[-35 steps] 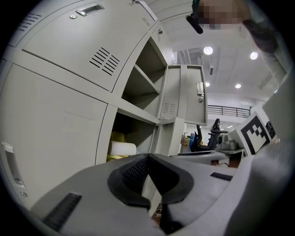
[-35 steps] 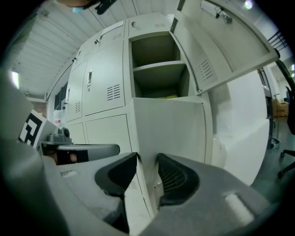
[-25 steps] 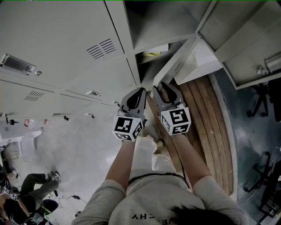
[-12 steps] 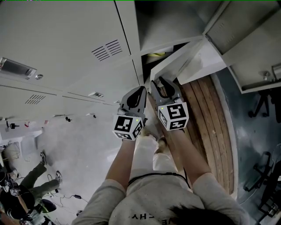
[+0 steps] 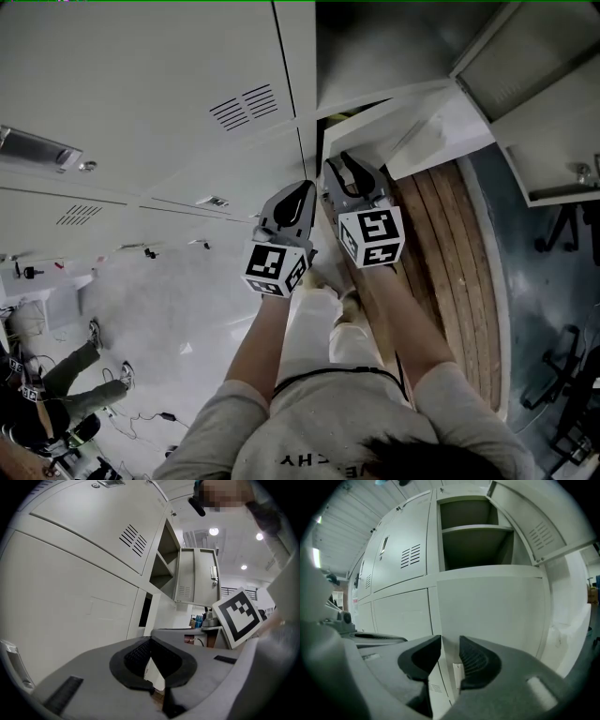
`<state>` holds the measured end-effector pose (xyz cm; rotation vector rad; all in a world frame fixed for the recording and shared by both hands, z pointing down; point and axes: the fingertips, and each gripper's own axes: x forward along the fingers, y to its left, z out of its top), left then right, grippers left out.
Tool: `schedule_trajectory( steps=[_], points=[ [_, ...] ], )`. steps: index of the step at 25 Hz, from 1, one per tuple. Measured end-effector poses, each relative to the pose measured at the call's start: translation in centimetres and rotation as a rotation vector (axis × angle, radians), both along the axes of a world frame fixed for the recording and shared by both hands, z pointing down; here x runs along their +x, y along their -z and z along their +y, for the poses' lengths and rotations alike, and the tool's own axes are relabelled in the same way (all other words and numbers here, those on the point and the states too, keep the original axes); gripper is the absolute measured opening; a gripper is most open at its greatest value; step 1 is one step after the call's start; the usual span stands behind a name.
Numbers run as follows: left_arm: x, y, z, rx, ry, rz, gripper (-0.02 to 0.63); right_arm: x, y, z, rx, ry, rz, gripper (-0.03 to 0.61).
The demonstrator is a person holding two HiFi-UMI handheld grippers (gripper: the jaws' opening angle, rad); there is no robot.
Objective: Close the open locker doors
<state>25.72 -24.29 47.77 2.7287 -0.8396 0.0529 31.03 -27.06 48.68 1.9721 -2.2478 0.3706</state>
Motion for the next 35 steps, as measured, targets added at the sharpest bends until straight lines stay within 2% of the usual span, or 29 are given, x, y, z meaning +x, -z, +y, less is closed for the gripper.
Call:
schedule_trajectory(
  steps=[15, 22, 35],
  points=[
    [0.0, -0.2, -1.6, -0.002, -0.008, 0.001, -0.002, -0.1, -0.1, -2.3, 0.004, 0.002, -0.011, 0.110],
    [-0.3, -0.5, -1.8, -0.008, 0.003, -0.003, -0.002, 0.1, -0.1, -2.6, 0.004, -0.004, -0.015, 0.087],
    [-1.4, -0.6, -2.1, -0.011, 0.032, -0.009, -0.002, 0.3, -0.2, -3.5, 0.000, -0.009, -0.034, 0.084]
  ],
)
